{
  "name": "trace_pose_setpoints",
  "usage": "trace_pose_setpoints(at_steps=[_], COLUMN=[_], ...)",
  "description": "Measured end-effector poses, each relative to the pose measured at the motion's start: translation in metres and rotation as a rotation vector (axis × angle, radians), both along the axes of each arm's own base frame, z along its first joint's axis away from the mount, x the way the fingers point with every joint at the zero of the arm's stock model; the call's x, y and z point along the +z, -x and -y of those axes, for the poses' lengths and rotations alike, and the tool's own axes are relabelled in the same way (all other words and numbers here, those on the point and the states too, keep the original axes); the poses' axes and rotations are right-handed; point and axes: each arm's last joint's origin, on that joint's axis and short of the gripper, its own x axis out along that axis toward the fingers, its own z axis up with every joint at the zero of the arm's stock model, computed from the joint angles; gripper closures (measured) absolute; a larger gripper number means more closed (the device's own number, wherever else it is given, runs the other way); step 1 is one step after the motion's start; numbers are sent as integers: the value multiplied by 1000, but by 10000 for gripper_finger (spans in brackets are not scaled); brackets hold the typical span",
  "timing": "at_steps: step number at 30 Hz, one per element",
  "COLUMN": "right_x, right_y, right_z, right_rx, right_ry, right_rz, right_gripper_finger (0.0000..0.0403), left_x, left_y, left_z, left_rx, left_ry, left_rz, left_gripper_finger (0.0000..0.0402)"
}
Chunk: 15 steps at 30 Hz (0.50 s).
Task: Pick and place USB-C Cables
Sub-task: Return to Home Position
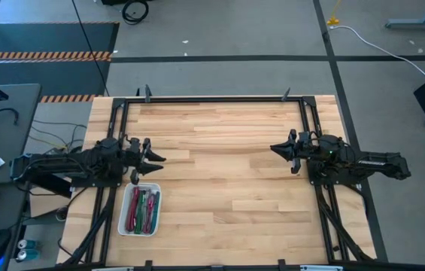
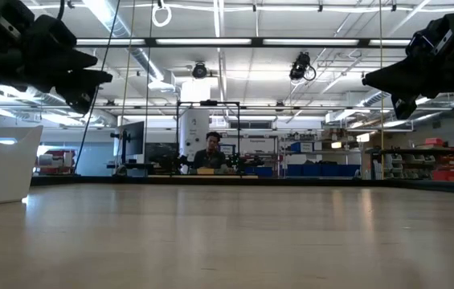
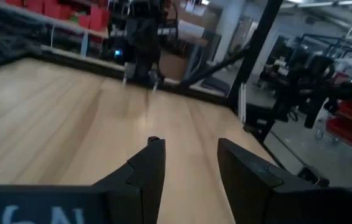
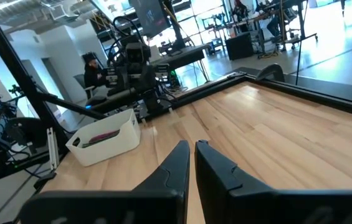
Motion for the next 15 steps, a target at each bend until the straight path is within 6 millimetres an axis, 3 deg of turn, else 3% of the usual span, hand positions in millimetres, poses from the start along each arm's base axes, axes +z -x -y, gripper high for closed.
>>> trace_pose_setpoints(at_steps=[15], right_x=[0], right_y=[0], right_z=[0], right_rx=[0], right_ry=[0], right_rz=[0], right_gripper_finger=[372], left_x=[-5], left_y=[5], left_z=[1], left_rx=[45], left_ry=[7], left_rz=[-50], left_gripper_finger=[250])
